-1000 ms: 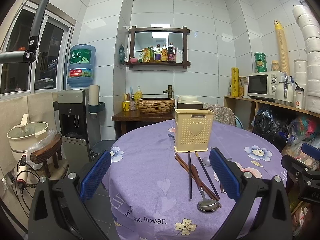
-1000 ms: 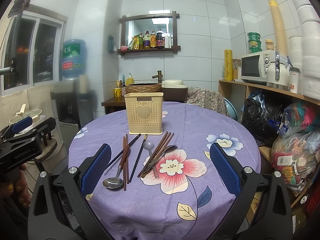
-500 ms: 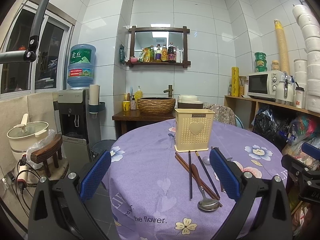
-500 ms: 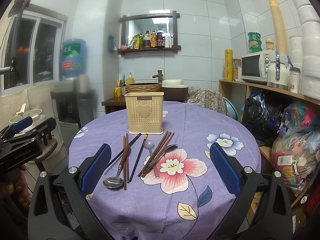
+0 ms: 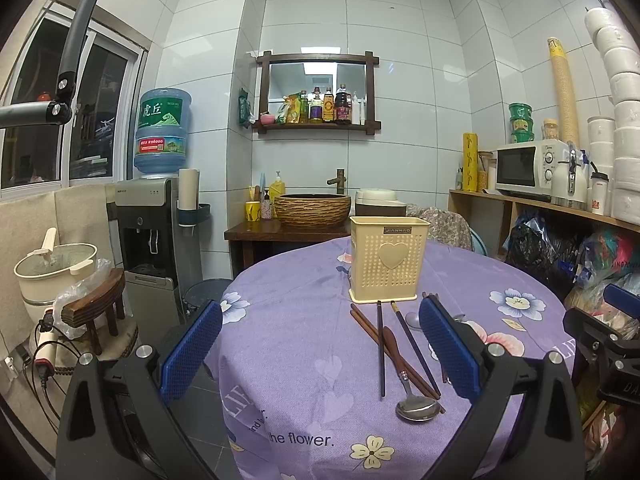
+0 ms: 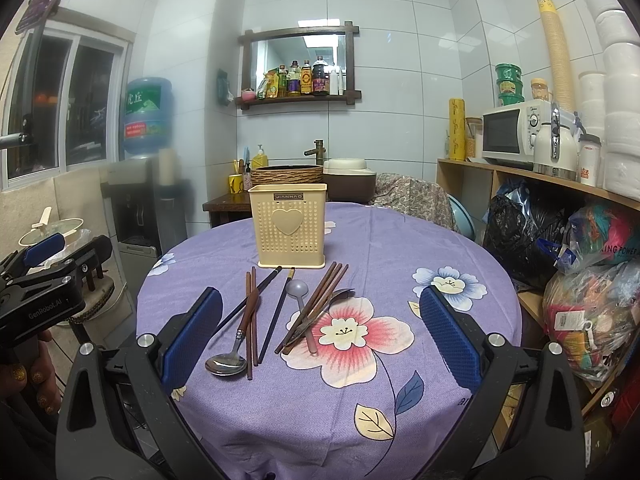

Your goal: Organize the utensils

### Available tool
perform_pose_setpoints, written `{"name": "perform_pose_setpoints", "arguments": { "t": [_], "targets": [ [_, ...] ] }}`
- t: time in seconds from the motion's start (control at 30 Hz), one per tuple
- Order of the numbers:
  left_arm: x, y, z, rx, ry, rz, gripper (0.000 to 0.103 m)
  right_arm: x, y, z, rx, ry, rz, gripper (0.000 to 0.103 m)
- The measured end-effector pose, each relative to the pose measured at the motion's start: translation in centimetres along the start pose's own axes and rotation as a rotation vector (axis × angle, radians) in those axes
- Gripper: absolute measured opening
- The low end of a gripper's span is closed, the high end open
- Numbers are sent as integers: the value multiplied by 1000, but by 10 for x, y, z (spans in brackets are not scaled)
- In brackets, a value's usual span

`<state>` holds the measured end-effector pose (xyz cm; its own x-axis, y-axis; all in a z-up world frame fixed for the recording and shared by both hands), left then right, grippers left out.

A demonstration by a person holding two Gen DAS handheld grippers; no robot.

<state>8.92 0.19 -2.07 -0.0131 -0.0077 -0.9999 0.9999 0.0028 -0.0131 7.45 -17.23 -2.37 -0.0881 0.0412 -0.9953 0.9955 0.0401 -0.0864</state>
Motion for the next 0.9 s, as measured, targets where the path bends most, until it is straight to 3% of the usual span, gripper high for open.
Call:
{"name": "perform_pose_setpoints", "arguments": {
  "t": [0.9],
  "targets": [
    [6, 2, -2, 4, 3, -10, 98, 1, 2, 1, -2, -1, -1, 97]
  ]
}}
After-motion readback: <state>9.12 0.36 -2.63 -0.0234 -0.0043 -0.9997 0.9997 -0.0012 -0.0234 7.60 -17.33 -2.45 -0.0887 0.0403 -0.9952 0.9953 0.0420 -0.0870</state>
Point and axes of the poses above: each gripper's, at about its wrist camera, not at the fingertips, and y roughly the way its jaws point, z to its right, x to its underside, the point moved 9 cm from there along y, roughly the way its jaws point, and after that the axes turned 10 degrees about z, right-handed, at the moved point
